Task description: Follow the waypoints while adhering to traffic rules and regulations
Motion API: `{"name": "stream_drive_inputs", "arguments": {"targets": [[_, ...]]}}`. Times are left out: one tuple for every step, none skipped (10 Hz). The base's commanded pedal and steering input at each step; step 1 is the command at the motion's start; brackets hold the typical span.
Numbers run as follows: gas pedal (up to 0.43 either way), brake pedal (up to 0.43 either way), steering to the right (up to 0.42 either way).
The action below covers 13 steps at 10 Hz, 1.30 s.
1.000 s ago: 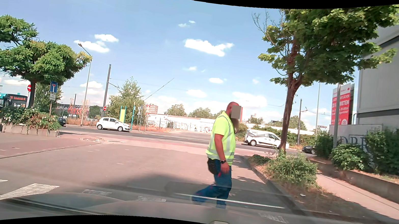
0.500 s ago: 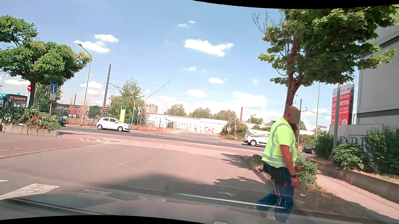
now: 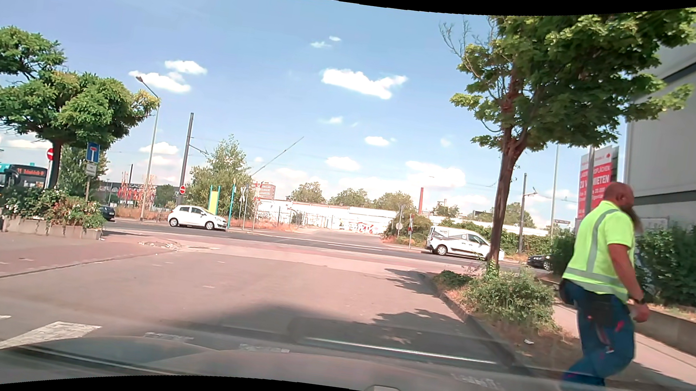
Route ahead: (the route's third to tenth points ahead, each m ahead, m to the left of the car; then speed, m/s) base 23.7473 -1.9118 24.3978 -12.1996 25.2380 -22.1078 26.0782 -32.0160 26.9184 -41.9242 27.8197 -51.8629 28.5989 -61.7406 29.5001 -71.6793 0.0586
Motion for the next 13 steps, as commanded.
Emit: {"name": "stream_drive_inputs", "arguments": {"targets": [[0.0, 0.0, -0.019], [0.0, 0.0, -0.019], [0.098, 0.0, -0.019], [0.118, 0.0, -0.02], [0.177, 0.0, -0.02], [0.22, 0.0, -0.021], [0.248, 0.0, -0.021], [0.28, 0.0, -0.021], [0.299, 0.0, -0.021], [0.311, 0.0, -0.021], [0.319, 0.0, -0.021], [0.331, 0.0, -0.021], [0.331, 0.0, -0.021]]}}
